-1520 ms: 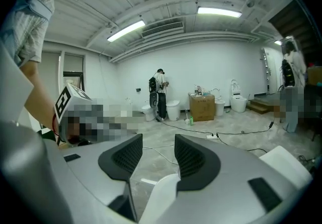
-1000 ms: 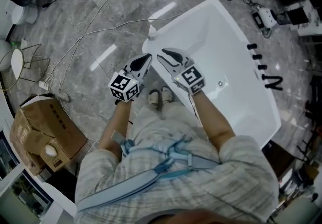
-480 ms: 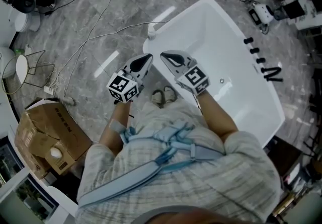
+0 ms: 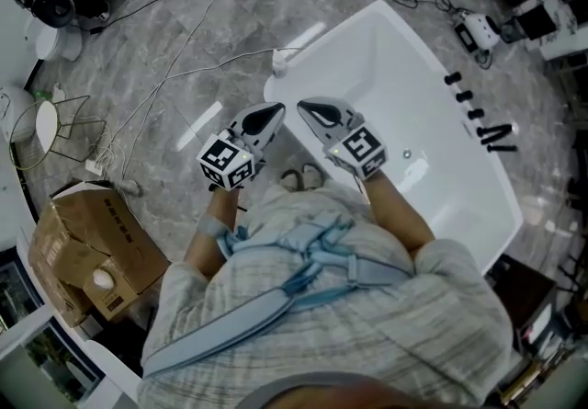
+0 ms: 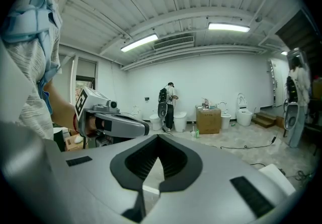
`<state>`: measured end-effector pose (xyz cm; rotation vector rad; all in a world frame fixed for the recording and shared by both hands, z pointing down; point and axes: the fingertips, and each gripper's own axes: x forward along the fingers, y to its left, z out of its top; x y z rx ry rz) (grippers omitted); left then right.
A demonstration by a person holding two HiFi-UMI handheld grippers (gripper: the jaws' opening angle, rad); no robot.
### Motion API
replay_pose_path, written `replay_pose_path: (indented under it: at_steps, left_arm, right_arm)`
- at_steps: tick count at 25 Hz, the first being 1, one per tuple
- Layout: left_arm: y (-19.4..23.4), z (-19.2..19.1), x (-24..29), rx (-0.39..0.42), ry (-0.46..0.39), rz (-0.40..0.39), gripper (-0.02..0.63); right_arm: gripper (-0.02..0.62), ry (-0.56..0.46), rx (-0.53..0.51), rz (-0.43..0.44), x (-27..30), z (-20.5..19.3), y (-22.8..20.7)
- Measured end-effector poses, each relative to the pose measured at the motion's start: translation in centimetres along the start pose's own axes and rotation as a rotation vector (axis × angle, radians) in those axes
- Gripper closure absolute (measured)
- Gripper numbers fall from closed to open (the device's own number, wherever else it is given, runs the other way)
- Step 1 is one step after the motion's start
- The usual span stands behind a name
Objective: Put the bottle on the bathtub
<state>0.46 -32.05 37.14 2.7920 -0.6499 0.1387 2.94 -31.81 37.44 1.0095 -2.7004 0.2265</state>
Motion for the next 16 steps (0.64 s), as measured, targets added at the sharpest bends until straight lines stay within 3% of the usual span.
replay_pose_path:
  at_steps: [16]
  left_arm:
    - [0.5,-0.7,-0.6,0.003,0.024,-0.005,0.601]
  right_arm:
    - [0.591,0.002,0.002,0.002,1.7,0.4,1.0]
